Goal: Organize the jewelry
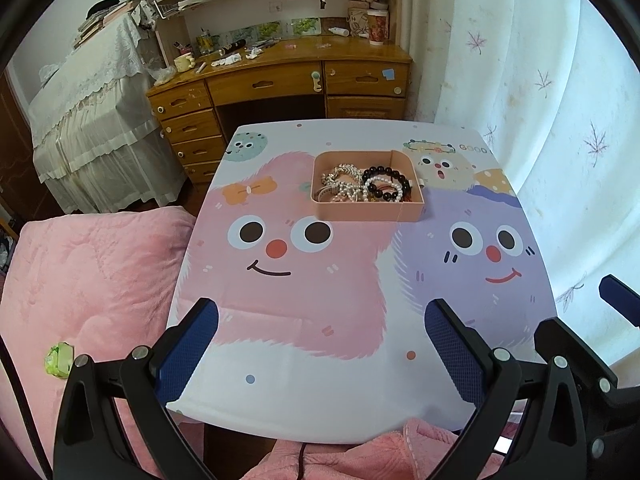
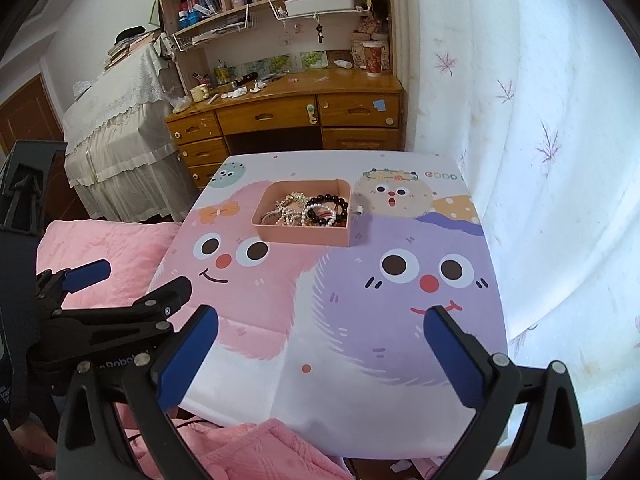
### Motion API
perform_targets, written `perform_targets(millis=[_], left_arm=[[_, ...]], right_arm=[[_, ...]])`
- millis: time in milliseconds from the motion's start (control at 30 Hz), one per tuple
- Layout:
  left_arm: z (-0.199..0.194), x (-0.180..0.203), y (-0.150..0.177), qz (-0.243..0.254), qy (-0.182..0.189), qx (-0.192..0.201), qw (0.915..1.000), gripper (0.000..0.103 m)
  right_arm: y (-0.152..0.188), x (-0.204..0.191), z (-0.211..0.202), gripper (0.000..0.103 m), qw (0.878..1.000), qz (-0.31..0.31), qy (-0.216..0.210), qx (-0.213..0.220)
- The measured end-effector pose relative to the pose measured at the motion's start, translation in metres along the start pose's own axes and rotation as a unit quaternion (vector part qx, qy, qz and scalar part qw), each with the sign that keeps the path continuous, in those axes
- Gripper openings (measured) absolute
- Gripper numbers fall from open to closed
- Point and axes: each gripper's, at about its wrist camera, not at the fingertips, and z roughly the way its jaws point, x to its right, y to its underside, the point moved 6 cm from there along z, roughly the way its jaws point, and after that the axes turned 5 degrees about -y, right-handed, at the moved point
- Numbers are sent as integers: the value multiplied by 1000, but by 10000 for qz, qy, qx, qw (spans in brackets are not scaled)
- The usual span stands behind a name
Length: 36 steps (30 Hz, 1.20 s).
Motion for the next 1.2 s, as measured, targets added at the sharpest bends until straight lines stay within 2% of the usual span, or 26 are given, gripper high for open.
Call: perform_targets(millis=[633,1200], left_arm=[[-8,13,14,102,7,-56,9999,102],[-10,14,17,156,-43,-30,9999,102]], right_arm=[[19,18,-4,103,9997,181,-54,-159],[19,21,-3,103,9995,252,-63,-167]])
